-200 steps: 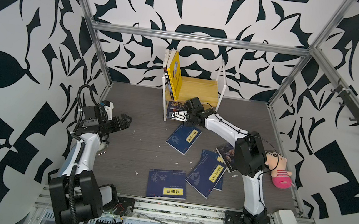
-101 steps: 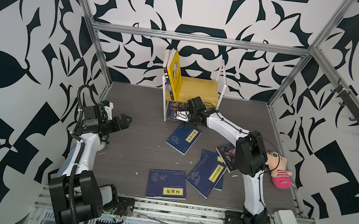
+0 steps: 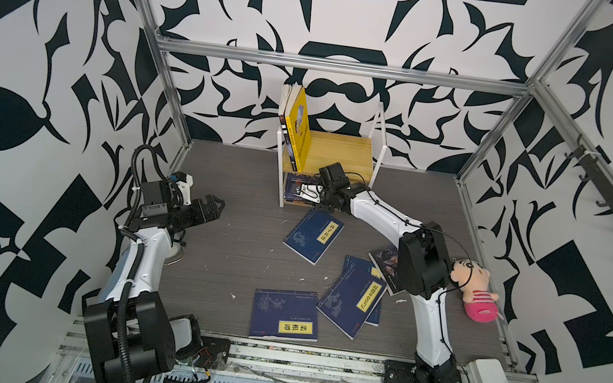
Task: Stacking books/files
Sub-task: Place the book on the bookshelf.
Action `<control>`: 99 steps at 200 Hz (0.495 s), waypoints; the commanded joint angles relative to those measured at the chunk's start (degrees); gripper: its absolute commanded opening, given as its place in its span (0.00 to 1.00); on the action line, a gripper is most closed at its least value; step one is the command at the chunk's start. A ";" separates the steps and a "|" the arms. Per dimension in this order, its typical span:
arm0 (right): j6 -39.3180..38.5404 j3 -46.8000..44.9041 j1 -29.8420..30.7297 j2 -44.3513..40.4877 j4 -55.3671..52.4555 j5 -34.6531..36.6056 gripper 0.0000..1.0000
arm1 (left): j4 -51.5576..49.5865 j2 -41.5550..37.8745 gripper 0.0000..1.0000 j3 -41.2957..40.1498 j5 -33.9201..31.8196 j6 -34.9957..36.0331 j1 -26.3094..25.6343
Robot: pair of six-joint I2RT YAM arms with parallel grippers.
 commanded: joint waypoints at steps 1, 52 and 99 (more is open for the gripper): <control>1.51 2.48 -0.55 -0.35 2.56 2.37 0.33 | 0.33 -0.54 1.00 -0.95 0.70 0.08 0.20; 3.55 3.15 -0.88 0.15 2.70 3.55 0.31 | 0.27 -0.62 1.00 -0.95 0.65 0.11 0.35; 4.54 3.09 -0.99 -0.29 2.61 3.20 0.29 | 0.51 -0.64 1.00 -1.08 0.76 0.06 0.44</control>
